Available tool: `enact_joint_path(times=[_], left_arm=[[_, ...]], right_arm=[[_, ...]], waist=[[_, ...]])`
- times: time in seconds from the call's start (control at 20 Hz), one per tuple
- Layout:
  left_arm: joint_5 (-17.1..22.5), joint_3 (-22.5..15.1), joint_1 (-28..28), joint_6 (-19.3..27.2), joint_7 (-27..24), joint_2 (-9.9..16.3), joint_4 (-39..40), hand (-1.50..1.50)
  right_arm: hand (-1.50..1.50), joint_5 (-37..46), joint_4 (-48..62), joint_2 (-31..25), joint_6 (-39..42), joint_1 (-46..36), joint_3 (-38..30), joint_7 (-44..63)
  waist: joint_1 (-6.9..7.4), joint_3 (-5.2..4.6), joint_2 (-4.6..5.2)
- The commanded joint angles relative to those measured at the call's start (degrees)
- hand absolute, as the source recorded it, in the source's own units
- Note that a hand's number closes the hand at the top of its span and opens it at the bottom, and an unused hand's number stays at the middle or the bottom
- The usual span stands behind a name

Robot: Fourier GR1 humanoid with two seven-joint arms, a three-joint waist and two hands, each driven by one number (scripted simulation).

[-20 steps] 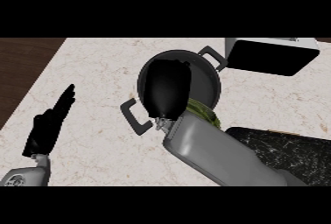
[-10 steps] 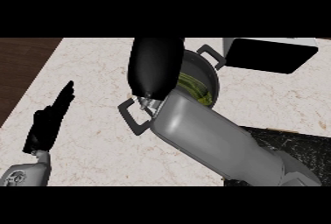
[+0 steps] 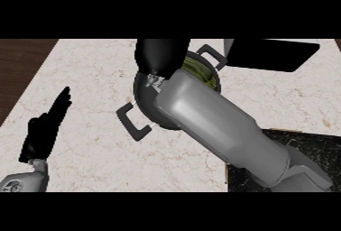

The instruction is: Pick the squash from the tray and place it in the pot

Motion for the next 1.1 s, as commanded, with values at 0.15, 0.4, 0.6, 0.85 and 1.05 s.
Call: enact_joint_path(times=[0.15, 0.4, 0.6, 0.85, 1.05], left_arm=[[-0.6, 0.2, -0.5, 1.2, 1.0, -0.4, -0.4, 0.00], [-0.6, 0.3, 1.7, 0.9, 0.0, -0.2, -1.9, 0.00], [-0.8, 0.6, -1.6, 1.3, 2.0, -0.1, -0.5, 0.00], [-0.6, 0.1, 1.0, 0.5, -1.4, -0.4, -1.5, 0.00], [-0.5, -0.5, -0.1, 0.1, 1.6, -0.5, -2.6, 0.00]], right_arm=[[1.50, -2.7, 11.4, 0.7, -11.2, -3.8, -3.2, 4.7], [1.50, -3.2, 22.5, 0.7, -16.5, -3.8, -7.0, -2.7], [1.50, -4.7, 30.6, 0.7, -16.4, -4.5, -6.0, -6.9], [-1.50, -10.3, 32.3, 0.7, -26.0, -2.0, -13.2, -11.2], [-1.50, -14.8, 33.4, 0.7, -29.8, -2.6, -16.4, -16.8]], waist=[[-1.32, 0.07, 0.17], [-1.49, 0.10, 0.48], [-0.91, 0.07, 0.96], [-0.55, 0.14, 1.15], [0.31, 0.22, 1.36]])
